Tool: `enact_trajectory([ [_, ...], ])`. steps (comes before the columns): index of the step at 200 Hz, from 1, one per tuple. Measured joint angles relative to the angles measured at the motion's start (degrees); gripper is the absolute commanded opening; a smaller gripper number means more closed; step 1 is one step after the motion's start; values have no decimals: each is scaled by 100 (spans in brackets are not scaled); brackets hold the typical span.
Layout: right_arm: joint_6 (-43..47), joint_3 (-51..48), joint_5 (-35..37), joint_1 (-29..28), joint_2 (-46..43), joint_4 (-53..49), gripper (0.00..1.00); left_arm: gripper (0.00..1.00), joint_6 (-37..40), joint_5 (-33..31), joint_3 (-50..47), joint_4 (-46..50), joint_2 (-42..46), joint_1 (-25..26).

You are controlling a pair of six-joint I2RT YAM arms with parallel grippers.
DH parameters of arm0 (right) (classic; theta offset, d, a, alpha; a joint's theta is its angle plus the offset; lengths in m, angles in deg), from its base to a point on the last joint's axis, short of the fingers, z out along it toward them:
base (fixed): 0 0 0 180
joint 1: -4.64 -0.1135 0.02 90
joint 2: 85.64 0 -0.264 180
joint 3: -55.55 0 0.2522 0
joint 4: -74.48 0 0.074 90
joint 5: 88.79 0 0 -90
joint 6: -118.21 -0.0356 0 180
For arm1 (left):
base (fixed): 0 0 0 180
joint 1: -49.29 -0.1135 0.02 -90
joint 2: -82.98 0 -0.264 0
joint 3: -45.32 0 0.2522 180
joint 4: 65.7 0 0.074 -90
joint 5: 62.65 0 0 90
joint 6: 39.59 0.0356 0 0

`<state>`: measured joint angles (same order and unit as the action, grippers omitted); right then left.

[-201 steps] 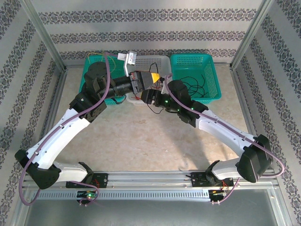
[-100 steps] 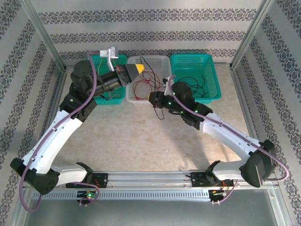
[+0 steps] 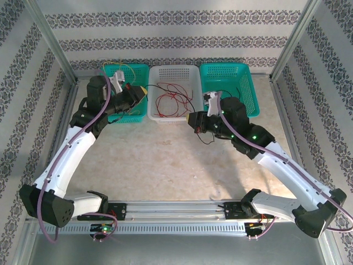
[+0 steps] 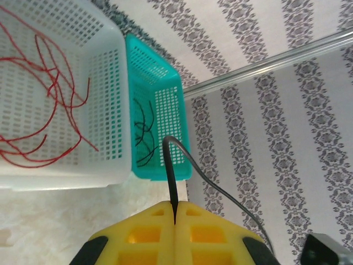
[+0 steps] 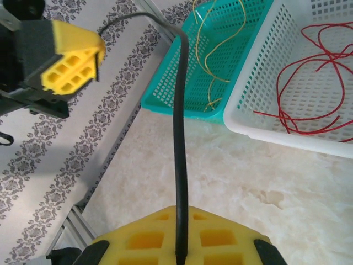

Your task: Untangle the cables

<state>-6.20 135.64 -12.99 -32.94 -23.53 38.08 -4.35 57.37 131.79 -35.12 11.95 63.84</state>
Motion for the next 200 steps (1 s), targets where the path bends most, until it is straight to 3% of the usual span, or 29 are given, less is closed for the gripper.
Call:
enact_trajectory([
  [50, 254, 271, 168, 286, -155, -468, 0, 0, -149, 382, -553, -118, 4, 0],
  [87, 404, 822, 470, 396, 136, -962, 0, 45, -426, 767, -691, -769, 7, 15],
  [120, 529, 1759, 699, 678, 494, -1440, 0, 67, -304, 809, -695, -866, 103, 50],
  [149, 678, 2931, 826, 1128, 1075, -1888, 0, 74, -39, 667, -774, -748, 345, 50],
  [200, 826, 4476, 887, 2111, 2459, -2304, 0, 77, 756, 76, -876, 4, 763, 50],
])
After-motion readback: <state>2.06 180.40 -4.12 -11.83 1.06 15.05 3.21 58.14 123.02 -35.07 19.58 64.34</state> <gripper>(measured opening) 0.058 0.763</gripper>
